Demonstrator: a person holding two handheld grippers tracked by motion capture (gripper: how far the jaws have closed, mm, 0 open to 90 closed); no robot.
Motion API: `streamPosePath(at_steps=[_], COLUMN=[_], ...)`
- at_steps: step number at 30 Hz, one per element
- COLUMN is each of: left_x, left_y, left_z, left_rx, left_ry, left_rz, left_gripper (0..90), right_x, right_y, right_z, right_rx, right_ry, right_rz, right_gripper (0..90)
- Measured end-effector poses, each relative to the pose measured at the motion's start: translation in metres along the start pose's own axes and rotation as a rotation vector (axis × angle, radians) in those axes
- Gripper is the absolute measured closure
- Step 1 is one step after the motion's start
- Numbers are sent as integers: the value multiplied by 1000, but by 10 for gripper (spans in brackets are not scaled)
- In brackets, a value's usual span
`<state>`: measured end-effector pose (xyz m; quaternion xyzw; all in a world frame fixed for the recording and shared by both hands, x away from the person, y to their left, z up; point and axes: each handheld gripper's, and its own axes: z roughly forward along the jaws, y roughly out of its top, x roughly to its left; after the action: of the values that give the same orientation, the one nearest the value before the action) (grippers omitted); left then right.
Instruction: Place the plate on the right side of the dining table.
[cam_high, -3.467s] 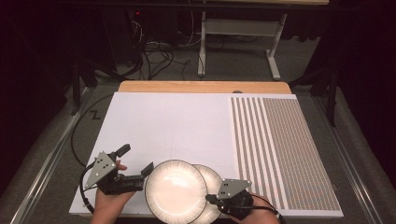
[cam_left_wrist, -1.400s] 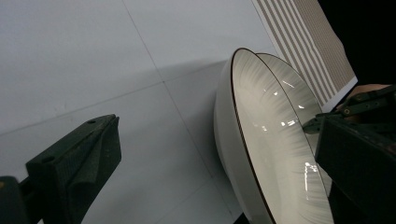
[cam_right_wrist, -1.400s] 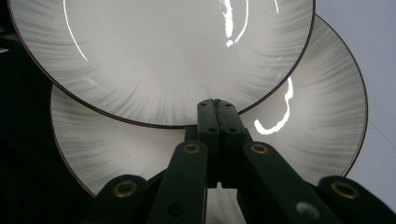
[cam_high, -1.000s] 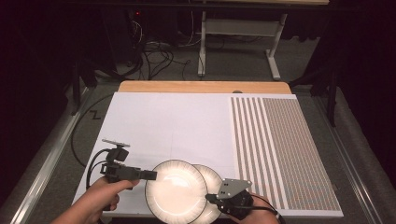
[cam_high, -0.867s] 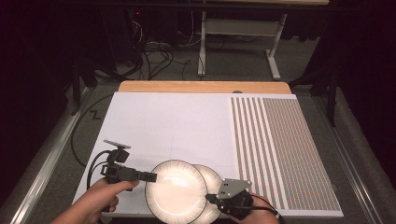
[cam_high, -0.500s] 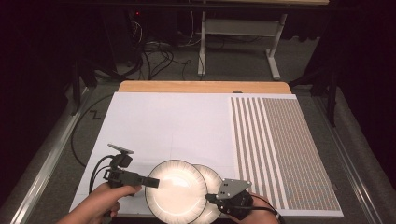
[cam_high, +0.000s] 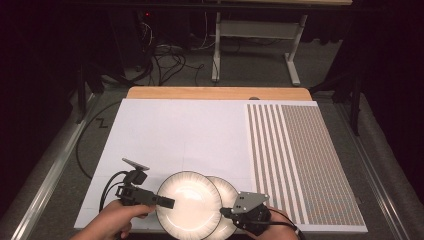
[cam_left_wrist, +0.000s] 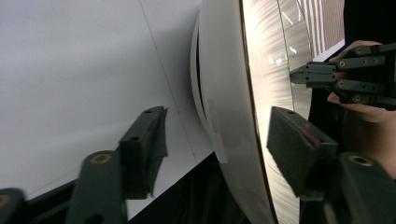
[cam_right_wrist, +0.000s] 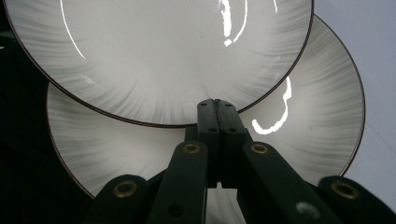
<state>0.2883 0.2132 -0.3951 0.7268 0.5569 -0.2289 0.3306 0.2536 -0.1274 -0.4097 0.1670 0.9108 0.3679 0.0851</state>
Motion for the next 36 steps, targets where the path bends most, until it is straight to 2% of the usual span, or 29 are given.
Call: streamPosePath(at_steps=[5, 13, 20, 27, 32, 36], left_x=[0, 0, -2, -3, -4, -4], left_y=[0, 0, 1, -1, 0, 0], left_z=[0, 2, 2, 0, 0, 0], left_rx=[8, 38, 51, 35, 36, 34], left_ry=[-4, -9, -12, -3, 3, 8], left_rz=[1, 3, 1, -17, -17, -15], left_gripper=[532, 664, 717, 734, 742, 745], right_x=[0, 0, -1, -1, -2, -5], right_y=[0, 0, 0, 0, 0, 0], right_z=[0, 0, 0, 0, -6, -12], right_rx=[0, 0, 0, 2, -29, -53], right_ry=[-1, -2, -3, -6, 3, -9], right_rz=[-1, 0, -1, 1, 11, 28], right_gripper=[900, 900, 900, 900, 900, 900])
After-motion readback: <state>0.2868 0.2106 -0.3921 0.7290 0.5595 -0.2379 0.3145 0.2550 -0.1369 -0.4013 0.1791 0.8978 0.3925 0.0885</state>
